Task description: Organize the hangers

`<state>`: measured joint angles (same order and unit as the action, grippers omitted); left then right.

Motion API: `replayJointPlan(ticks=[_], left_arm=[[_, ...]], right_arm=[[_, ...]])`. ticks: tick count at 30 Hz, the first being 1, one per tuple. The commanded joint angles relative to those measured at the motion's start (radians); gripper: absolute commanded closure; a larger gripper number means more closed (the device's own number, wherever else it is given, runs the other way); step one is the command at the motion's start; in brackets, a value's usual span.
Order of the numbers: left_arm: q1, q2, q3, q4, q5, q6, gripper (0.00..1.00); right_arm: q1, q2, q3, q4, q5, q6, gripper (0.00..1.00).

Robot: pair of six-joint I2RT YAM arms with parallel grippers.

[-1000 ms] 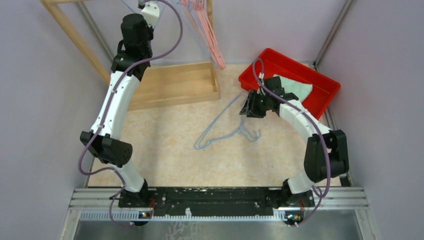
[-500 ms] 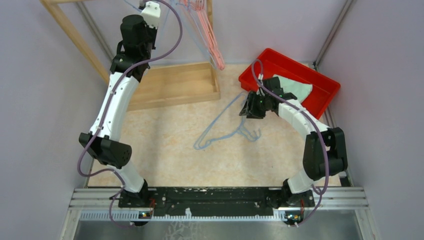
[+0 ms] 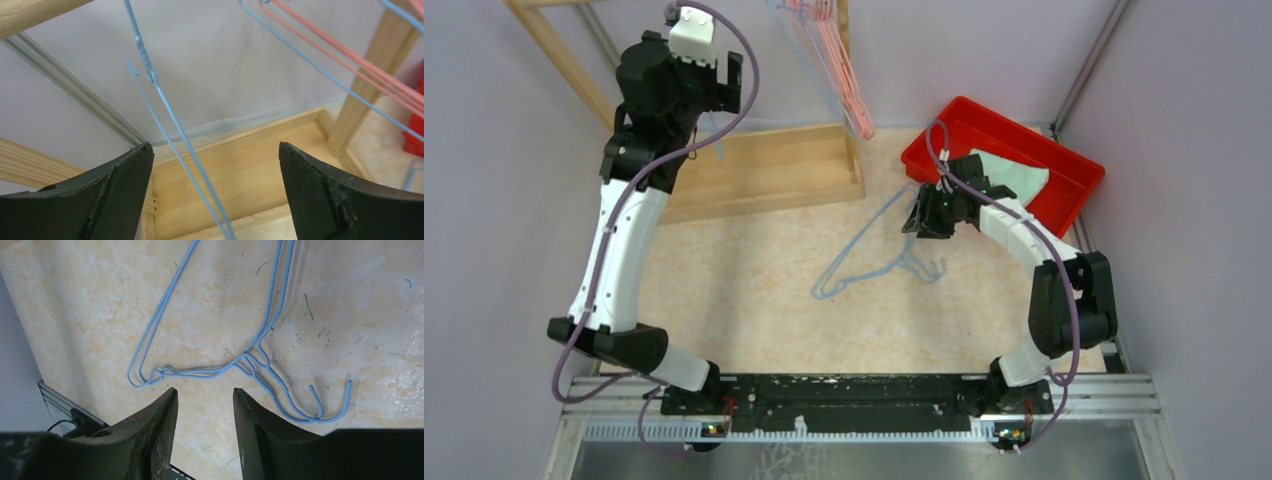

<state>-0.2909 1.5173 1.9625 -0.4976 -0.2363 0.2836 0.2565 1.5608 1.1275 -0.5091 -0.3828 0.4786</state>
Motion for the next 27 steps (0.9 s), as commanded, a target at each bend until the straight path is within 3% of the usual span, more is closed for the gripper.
replayJointPlan(ticks=[1,8,19,27], left_arm=[[-0.003,-0.089,-0.002,-0.083,0.146,-0.117,0.00],[-0.003,-0.203,-0.064,-0.162,0.342,-0.275,0.00],[-0.008,-0.465,-0.622,-0.064,0.546,-0.384,0.08],[-0.012,-0.551,-0.867,-0.013,0.589,-0.381,0.09]], right_arm=[[-0.007,-0.022,0.004,0.023,0.016,-0.023,0.54],[-0.007,-0.004,0.013,-0.021,0.110,-0.049,0.52],[-0.005,0.177,0.072,-0.027,0.233,-0.070,0.60],[0.010,0.302,0.154,-0.008,0.246,-0.075,0.65]])
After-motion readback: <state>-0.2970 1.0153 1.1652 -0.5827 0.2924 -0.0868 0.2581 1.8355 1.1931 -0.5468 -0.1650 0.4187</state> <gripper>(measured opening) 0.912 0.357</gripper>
